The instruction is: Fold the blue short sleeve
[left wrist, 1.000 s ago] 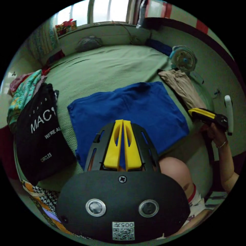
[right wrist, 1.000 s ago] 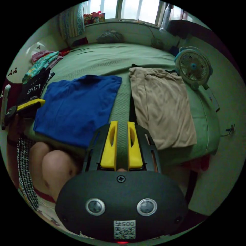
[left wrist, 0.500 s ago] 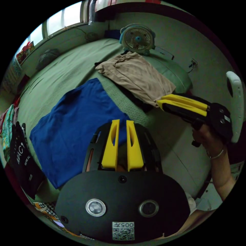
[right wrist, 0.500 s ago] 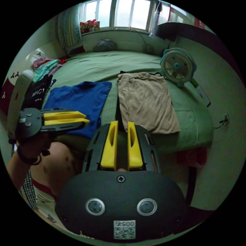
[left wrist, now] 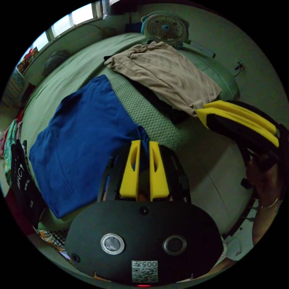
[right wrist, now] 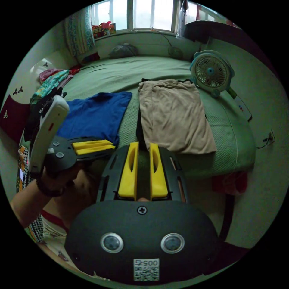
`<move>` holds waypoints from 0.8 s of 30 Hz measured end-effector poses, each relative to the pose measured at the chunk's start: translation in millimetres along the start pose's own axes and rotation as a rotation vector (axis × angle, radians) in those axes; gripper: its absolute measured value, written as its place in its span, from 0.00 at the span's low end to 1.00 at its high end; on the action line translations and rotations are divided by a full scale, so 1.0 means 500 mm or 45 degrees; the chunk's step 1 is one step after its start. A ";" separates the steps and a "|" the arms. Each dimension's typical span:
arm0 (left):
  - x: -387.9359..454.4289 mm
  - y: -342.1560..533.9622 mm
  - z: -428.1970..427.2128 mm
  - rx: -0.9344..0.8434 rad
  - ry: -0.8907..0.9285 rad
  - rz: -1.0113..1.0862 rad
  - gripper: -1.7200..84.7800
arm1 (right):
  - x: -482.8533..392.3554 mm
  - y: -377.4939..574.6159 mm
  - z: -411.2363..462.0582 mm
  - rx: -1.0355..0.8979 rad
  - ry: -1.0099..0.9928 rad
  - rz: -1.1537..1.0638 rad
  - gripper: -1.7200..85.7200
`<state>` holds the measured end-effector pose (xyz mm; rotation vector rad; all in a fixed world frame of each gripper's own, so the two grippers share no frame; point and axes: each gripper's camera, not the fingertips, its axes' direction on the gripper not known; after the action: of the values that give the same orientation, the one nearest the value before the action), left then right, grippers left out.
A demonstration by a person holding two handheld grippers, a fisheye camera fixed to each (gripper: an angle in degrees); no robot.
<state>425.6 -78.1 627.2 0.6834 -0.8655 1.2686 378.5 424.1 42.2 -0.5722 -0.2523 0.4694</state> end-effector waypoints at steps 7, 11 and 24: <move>-0.069 0.053 -0.055 0.057 0.116 -0.026 0.04 | -0.001 -0.149 0.052 -0.003 -0.159 -0.009 0.10; -0.115 0.089 -0.075 0.058 0.123 -0.032 0.04 | -0.013 -0.252 0.123 -0.094 -0.315 0.017 0.11; -0.298 0.252 -0.107 0.133 0.226 -0.069 0.04 | -0.059 -0.412 0.343 -0.353 -0.530 0.189 0.14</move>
<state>300.1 -87.2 468.7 0.6611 -0.6350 1.3109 365.0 336.2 296.6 -0.7647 -0.6834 0.7033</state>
